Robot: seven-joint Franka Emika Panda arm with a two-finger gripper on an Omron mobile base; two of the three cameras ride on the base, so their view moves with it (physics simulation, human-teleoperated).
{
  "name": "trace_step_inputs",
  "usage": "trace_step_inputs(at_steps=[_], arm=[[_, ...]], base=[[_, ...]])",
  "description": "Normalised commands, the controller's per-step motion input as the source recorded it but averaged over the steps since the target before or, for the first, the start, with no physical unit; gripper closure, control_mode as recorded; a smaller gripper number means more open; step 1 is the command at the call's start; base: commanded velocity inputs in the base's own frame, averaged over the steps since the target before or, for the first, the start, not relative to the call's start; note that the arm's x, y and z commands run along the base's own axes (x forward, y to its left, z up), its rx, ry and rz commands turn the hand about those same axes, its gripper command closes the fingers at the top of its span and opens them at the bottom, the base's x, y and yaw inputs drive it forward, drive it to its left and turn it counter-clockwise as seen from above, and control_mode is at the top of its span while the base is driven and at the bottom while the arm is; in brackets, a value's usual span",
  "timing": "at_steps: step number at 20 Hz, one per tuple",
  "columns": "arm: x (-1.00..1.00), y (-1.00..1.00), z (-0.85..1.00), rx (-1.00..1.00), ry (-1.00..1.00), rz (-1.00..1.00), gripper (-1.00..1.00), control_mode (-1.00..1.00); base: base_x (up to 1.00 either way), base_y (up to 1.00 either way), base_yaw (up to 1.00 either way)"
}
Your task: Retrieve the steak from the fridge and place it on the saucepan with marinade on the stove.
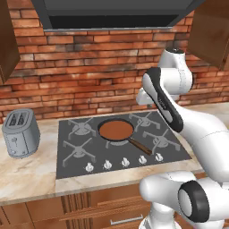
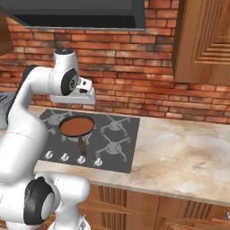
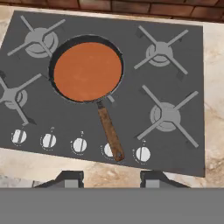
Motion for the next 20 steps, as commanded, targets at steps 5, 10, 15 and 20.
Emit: trace_step_inputs(at_steps=[5,10,15,20], arm=[[-0.57,-0.1,0.0,0.02,-0.2,0.0,-1.0,-1.0],[-1.0,-0.43,0.0,0.05,-0.37,-0.03,-1.0,-1.0],[-1.0,-0.07,0.0,0.0,-0.21,0.0,-1.0,-1.0],[-0.87,0.0,-0.06,-0.01,-0.19,0.0,-1.0,-1.0]], base=[[0.0,0.0,0.0],[0.0,0.0,0.0],[0.0,0.0,0.0],[0.0,0.0,0.0]])
